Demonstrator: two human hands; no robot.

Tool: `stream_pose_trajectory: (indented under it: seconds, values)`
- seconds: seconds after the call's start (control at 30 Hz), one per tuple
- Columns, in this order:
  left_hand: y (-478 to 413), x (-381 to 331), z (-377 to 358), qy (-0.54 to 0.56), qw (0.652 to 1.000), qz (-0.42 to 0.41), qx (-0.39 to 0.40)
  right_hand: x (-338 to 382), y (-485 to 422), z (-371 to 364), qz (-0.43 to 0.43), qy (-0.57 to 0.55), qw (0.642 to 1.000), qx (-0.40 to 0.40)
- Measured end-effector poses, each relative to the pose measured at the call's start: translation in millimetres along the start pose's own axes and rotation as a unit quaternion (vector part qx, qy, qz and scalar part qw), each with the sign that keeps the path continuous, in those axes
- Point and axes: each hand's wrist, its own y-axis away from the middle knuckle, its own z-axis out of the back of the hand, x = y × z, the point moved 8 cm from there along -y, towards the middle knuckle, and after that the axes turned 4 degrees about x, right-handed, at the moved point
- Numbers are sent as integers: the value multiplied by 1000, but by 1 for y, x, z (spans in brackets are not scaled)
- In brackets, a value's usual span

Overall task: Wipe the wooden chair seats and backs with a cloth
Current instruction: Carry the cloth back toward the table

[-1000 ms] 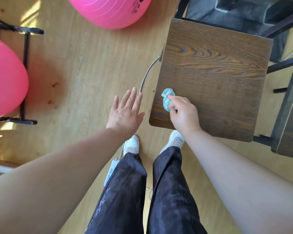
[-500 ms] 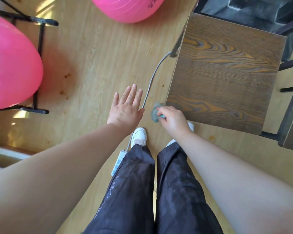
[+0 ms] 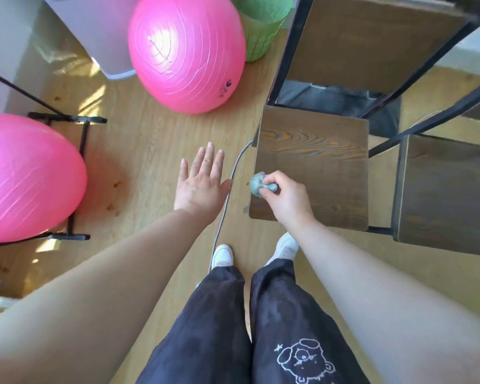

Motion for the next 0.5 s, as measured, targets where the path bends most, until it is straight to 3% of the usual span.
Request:
stream_pose_trajectory:
  seconds: [0.33, 0.5]
  values:
    - [18, -123, 194, 44, 986, -90, -132, 84, 60, 215, 19, 127, 973, -192]
    - [47, -198, 261, 30, 973, -145, -177, 98, 101, 295, -2, 116, 960, -255]
